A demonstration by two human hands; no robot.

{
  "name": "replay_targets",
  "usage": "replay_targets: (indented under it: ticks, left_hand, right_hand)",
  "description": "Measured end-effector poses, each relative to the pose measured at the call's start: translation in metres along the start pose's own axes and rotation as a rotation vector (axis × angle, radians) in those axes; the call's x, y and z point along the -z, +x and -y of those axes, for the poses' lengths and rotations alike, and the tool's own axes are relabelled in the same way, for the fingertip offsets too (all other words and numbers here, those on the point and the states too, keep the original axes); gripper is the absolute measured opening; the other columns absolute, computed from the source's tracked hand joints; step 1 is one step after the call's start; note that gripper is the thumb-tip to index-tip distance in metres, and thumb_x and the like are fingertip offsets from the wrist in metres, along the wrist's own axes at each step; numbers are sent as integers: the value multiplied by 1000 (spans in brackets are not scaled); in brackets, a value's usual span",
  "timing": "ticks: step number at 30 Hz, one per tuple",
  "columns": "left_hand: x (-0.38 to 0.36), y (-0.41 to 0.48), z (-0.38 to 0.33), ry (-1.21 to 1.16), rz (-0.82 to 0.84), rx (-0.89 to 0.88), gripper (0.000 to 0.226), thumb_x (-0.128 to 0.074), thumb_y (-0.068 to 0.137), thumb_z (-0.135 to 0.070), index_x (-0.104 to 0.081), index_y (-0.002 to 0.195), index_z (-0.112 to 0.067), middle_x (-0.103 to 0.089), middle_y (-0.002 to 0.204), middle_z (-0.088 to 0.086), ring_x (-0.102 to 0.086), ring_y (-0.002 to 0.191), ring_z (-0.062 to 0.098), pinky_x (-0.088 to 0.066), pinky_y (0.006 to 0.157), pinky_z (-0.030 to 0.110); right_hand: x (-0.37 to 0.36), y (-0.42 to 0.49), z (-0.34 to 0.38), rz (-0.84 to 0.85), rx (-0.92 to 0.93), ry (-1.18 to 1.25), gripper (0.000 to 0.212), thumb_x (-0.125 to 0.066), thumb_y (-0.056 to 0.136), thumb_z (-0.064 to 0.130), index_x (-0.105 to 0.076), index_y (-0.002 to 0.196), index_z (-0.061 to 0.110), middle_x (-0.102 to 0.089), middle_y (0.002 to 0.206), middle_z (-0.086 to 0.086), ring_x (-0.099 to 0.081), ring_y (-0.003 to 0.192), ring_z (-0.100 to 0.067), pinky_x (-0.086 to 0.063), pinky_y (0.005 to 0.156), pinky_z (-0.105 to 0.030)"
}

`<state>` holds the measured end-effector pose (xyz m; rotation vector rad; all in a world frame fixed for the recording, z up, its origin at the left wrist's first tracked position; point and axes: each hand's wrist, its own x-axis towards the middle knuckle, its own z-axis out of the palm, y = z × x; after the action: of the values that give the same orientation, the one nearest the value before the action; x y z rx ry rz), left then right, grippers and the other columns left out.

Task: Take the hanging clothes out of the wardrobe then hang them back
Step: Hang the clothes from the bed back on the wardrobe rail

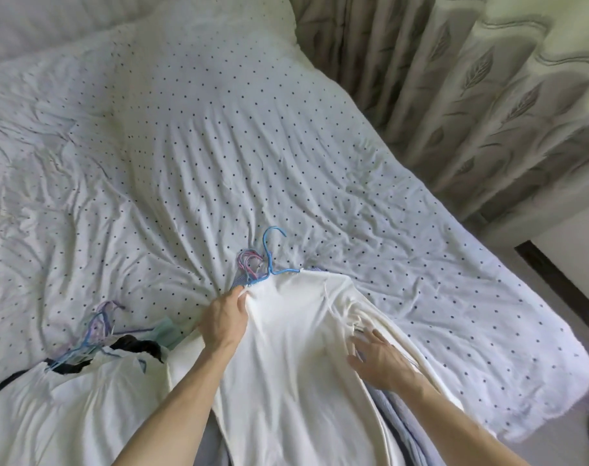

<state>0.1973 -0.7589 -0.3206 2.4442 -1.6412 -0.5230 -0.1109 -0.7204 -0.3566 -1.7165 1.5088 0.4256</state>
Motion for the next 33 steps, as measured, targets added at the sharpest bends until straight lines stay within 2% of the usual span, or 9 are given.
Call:
replay_targets:
  ticks: [5, 8, 12, 15, 17, 22, 26, 29, 33]
  left_hand:
    - [26, -54, -64, -17, 66, -170, 18, -58, 94, -37, -69, 98, -23, -73, 93, 14, -65, 93, 39, -47, 70, 40]
    - [43, -99, -123, 0, 97, -298, 19, -57, 93, -41, -69, 102, -30, -74, 96, 7, -67, 96, 34, -47, 71, 37]
    - [75, -171, -237, -67, 199, -547, 18, -59, 91, -44, -71, 103, -40, -75, 101, -7, -69, 95, 23, -44, 67, 26]
    - [98, -248, -332, -142, 259, -806, 24, -57, 84, -55, -69, 100, -42, -74, 97, -9, -68, 94, 20, -49, 70, 27]
    - [113, -311, -392, -196, 299, -1005, 30, -52, 79, -58, -67, 99, -43, -73, 90, -9, -67, 91, 18, -53, 74, 30]
    - [151, -480, -505, -306, 380, -1433, 29, -55, 75, -55, -70, 97, -43, -73, 84, -12, -67, 81, 14, -55, 74, 32]
    - [178, -593, -554, -390, 542, -1735, 23, -62, 75, -45, -76, 90, -34, -73, 76, -12, -68, 71, 12, -56, 66, 38]
    - [196, -666, -583, -404, 611, -1914, 20, -65, 76, -40, -77, 89, -31, -73, 74, -13, -68, 70, 12, -57, 65, 40]
    - [215, -757, -611, -420, 617, -2130, 20, -62, 79, -42, -77, 87, -31, -71, 73, -14, -65, 69, 8, -52, 61, 30]
  right_hand:
    - [23, -73, -15, -218, -32, 307, 63, -41, 89, 62, -46, 145, 35, -46, 151, 1, -36, 144, -20, -31, 114, -30]
    - [41, -126, -29, -355, -94, 582, 53, -52, 97, 53, -50, 142, 26, -59, 139, 0, -54, 130, -18, -39, 101, -25]
    - [69, -223, -61, -622, -107, 1005, 60, -55, 84, 71, -59, 125, 28, -68, 119, 2, -69, 100, -11, -53, 88, -30]
    - [90, -320, -91, -914, -129, 1164, 37, -56, 87, 65, -63, 105, 33, -73, 107, 5, -73, 77, -9, -53, 76, -31]
    - [99, -392, -114, -1120, -161, 1202, 27, -55, 95, 53, -67, 98, 29, -75, 99, 9, -73, 74, -7, -55, 79, -35]
    - [88, -575, -167, -1611, -228, 1294, 32, -55, 99, 41, -71, 93, 14, -77, 86, 4, -75, 73, -15, -59, 76, -43]
    - [56, -695, -182, -1920, -238, 1382, 30, -57, 99, 37, -70, 99, 11, -77, 88, 1, -74, 75, -16, -57, 64, -31]
    - [35, -763, -183, -2100, -265, 1406, 25, -58, 99, 36, -69, 98, 14, -76, 82, 9, -73, 72, -10, -55, 61, -26]
    - [22, -839, -195, -2335, -375, 1404, 27, -59, 99, 37, -71, 97, 13, -75, 79, 9, -71, 65, -6, -57, 58, -26]
